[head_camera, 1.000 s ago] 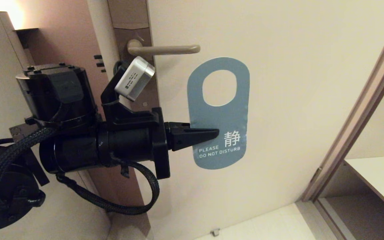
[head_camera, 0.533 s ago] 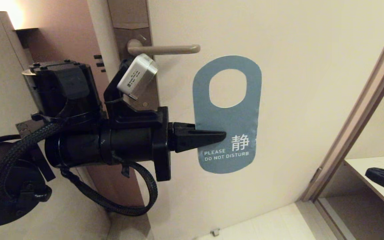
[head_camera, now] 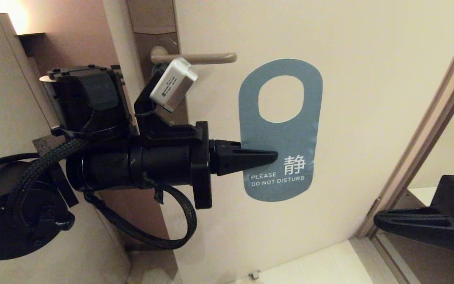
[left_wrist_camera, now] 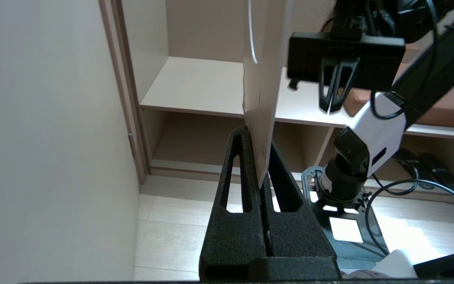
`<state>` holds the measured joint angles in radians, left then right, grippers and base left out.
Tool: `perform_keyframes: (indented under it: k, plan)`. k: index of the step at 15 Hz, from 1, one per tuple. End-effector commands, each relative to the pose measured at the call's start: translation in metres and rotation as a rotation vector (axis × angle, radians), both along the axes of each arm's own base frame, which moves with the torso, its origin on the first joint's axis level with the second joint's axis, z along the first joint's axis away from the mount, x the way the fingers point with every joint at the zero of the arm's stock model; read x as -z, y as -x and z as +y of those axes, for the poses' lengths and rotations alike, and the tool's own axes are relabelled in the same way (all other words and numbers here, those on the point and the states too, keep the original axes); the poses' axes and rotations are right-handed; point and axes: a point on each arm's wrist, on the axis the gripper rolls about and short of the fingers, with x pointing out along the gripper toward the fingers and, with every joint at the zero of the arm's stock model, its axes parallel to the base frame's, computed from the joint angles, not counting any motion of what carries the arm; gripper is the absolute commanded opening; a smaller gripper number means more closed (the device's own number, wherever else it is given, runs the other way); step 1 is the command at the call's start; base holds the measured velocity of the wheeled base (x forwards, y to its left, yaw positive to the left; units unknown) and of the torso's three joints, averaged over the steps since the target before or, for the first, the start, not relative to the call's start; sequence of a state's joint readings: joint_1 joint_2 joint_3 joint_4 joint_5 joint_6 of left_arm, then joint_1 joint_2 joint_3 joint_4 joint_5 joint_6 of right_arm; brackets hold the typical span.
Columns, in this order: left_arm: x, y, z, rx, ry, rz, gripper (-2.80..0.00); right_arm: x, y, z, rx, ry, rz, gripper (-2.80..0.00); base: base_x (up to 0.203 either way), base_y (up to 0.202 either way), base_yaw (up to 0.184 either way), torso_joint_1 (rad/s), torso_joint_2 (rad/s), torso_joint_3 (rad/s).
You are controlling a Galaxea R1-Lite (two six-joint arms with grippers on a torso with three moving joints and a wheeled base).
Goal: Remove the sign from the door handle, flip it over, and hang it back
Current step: Hand it to the other hand
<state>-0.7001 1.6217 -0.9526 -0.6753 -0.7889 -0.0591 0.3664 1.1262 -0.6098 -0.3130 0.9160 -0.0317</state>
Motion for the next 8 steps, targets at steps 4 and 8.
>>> perform_keyframes:
  k: [4, 8]
  plan:
    - [0.002, 0.003, -0.006, 0.024, -0.002, 0.003, -2.80, 0.005, -0.005, 0.013, -0.071, 0.011, 0.030, -2.80, 0.000, 0.000, 0.000, 0.000, 0.00, 0.000]
    - [0.002, 0.005, -0.008, 0.035, -0.002, 0.002, -2.80, 0.007, -0.015, 0.021, -0.085, 0.006, 0.016, 0.00, 0.000, 0.000, 0.000, 0.000, 0.00, 0.000]
